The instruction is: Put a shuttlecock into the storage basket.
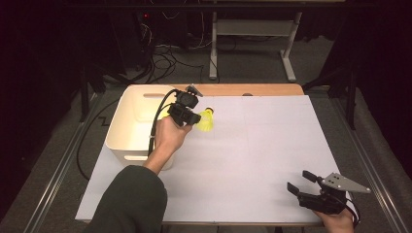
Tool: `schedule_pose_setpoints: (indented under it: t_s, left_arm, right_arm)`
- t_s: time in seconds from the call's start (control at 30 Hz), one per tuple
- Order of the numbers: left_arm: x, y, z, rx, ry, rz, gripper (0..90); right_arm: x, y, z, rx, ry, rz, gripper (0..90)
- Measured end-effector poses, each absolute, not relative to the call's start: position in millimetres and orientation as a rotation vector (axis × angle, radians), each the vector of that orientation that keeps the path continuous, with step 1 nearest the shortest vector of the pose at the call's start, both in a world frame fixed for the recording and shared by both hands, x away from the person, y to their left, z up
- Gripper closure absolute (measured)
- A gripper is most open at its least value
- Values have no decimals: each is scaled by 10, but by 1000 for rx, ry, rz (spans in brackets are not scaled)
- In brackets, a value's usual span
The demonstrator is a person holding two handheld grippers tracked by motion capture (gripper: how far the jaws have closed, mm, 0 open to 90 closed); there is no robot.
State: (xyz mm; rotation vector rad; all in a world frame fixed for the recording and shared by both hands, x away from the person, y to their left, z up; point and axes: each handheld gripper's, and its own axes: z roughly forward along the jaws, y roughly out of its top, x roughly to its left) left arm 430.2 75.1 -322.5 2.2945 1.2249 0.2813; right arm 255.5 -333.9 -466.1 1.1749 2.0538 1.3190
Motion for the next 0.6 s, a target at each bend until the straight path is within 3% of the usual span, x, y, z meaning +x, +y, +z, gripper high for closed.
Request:
schedule_pose_setpoints:
  t_s: [0.6]
  left_arm:
    - [4296,905,-3164,2277,1244,295,888]
  right_arm:
    - [2557,-3337,-4661,1171,2055,1316,232]
